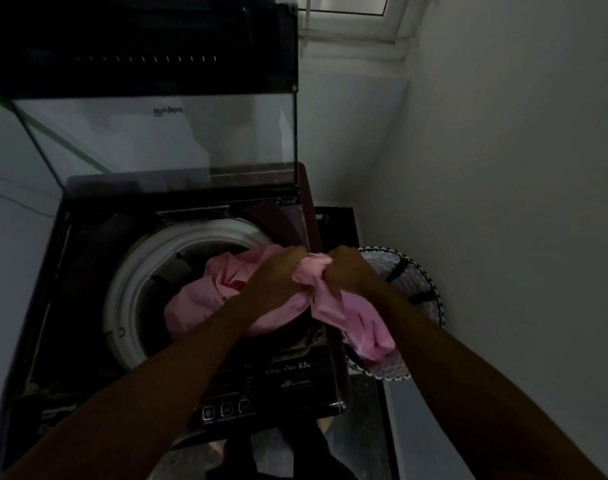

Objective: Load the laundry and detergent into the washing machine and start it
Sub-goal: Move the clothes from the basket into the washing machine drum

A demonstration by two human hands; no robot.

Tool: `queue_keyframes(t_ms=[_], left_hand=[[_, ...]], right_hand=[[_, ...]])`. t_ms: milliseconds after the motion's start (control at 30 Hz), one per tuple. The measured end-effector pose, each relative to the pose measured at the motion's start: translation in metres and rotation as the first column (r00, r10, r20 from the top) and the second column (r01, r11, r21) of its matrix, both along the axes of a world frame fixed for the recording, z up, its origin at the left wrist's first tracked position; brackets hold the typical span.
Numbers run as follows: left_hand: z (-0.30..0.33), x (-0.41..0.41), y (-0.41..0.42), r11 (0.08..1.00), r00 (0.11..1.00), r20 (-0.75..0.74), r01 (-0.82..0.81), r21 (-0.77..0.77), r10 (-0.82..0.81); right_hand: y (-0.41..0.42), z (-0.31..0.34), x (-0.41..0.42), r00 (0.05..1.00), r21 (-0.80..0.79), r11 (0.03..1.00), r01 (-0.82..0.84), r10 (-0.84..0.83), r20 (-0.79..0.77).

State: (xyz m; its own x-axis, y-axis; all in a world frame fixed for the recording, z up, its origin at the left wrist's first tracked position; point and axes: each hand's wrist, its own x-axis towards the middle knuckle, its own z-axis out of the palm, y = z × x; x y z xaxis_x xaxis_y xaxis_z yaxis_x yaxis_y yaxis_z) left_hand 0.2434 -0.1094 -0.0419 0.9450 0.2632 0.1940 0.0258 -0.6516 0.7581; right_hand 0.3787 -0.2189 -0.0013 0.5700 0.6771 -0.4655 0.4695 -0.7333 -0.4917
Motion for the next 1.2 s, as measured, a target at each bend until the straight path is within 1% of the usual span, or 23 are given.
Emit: queue_keyframes(t_ms=[33, 67, 100, 167, 267, 367, 433, 500, 567, 633, 700, 733, 767, 833, 867, 900, 933, 967, 1033, 1067, 1133, 1167, 1200], left_hand=[[0.007, -0.003, 0.007, 0.994, 0.998, -0.036, -0.047, -0.097, 0.044], [0.020, -0.006, 0.011, 0.983, 0.989, -0.080, -0.136, -0.127, 0.127], [0.026, -0.011, 0.015, 0.952, 0.972, -0.098, -0.231, -0.200, 0.216], [0.027, -0.023, 0.028, 0.911, 0.929, -0.084, -0.371, -0.183, 0.361], [0.021, -0.048, 0.048, 0.881, 0.885, -0.060, -0.465, -0.092, 0.461], [-0.005, -0.081, 0.071, 0.848, 0.851, -0.011, -0.523, 0.085, 0.525], [-0.021, -0.104, 0.081, 0.820, 0.832, -0.040, -0.535, 0.203, 0.553], [-0.028, -0.125, 0.082, 0.833, 0.820, -0.190, -0.489, 0.257, 0.540], [-0.027, -0.136, 0.080, 0.856, 0.747, -0.417, -0.452, 0.252, 0.518], [-0.031, -0.141, 0.080, 0.873, 0.652, -0.582, -0.390, 0.292, 0.486], [-0.034, -0.139, 0.077, 0.900, 0.631, -0.644, -0.341, 0.271, 0.433], [-0.036, -0.138, 0.075, 0.908, 0.648, -0.641, -0.355, 0.223, 0.411], [-0.035, -0.133, 0.073, 0.911, 0.670, -0.631, -0.380, 0.159, 0.390], [-0.035, -0.119, 0.067, 0.919, 0.755, -0.528, -0.361, 0.159, 0.388], [-0.033, -0.110, 0.064, 0.930, 0.812, -0.453, -0.316, 0.189, 0.368], [-0.027, -0.100, 0.059, 0.939, 0.869, -0.363, -0.276, 0.207, 0.336], [-0.019, -0.088, 0.052, 0.955, 0.918, -0.285, -0.226, 0.193, 0.275], [-0.009, -0.077, 0.044, 0.970, 0.948, -0.222, -0.200, 0.141, 0.228], [0.006, -0.056, 0.025, 0.987, 0.985, -0.116, -0.118, 0.113, 0.131], [0.006, -0.048, 0.018, 0.988, 0.993, -0.076, -0.076, 0.132, 0.087], [0.004, -0.034, 0.002, 0.988, 0.995, -0.088, -0.036, 0.151, 0.050], [0.001, -0.029, -0.001, 0.988, 0.990, -0.132, -0.026, 0.153, 0.046], [0.001, -0.023, -0.007, 0.985, 0.983, -0.179, -0.004, 0.171, 0.035]], right_hand=[[0.008, 0.006, -0.004, 0.999, 0.063, 0.997, 0.038, -0.040, 0.022], [0.016, 0.009, -0.008, 0.995, 0.135, 0.986, 0.092, -0.098, 0.032], [0.026, 0.014, -0.014, 0.989, 0.204, 0.969, 0.137, -0.145, 0.025], [0.044, 0.021, -0.026, 0.987, 0.279, 0.948, 0.151, -0.158, 0.005], [0.070, 0.022, -0.044, 0.994, 0.327, 0.940, 0.099, -0.109, 0.014], [0.093, 0.013, -0.066, 0.999, 0.362, 0.932, 0.030, -0.042, 0.024], [0.102, 0.005, -0.081, 0.999, 0.359, 0.933, -0.033, 0.020, 0.039], [0.108, -0.004, -0.096, 0.995, 0.332, 0.938, -0.101, 0.090, 0.049], [0.108, -0.016, -0.107, 0.986, 0.268, 0.949, -0.164, 0.154, 0.059], [0.107, -0.032, -0.109, 0.965, 0.109, 0.959, -0.262, 0.259, 0.044], [0.101, -0.039, -0.107, 0.945, -0.034, 0.945, -0.326, 0.326, -0.002], [0.100, -0.041, -0.107, 0.929, -0.073, 0.926, -0.370, 0.370, -0.015], [0.098, -0.042, -0.105, 0.908, -0.062, 0.906, -0.418, 0.420, 0.013], [0.094, -0.037, -0.097, 0.881, 0.049, 0.887, -0.460, 0.449, 0.146], [0.089, -0.032, -0.092, 0.885, 0.140, 0.882, -0.450, 0.419, 0.204], [0.085, -0.025, -0.085, 0.884, 0.188, 0.873, -0.450, 0.406, 0.230], [0.077, -0.019, -0.077, 0.887, 0.224, 0.870, -0.439, 0.380, 0.261], [0.069, -0.017, -0.067, 0.893, 0.259, 0.871, -0.418, 0.342, 0.293], [0.048, -0.013, -0.049, 0.910, 0.233, 0.904, -0.357, 0.281, 0.304], [0.038, -0.014, -0.040, 0.932, 0.205, 0.929, -0.308, 0.252, 0.261], [0.019, -0.013, -0.024, 0.954, 0.105, 0.962, -0.252, 0.228, 0.195], [0.010, -0.022, -0.014, 0.952, 0.070, 0.963, -0.262, 0.246, 0.180], [0.000, -0.026, -0.007, 0.953, 0.077, 0.957, -0.278, 0.265, 0.145]])
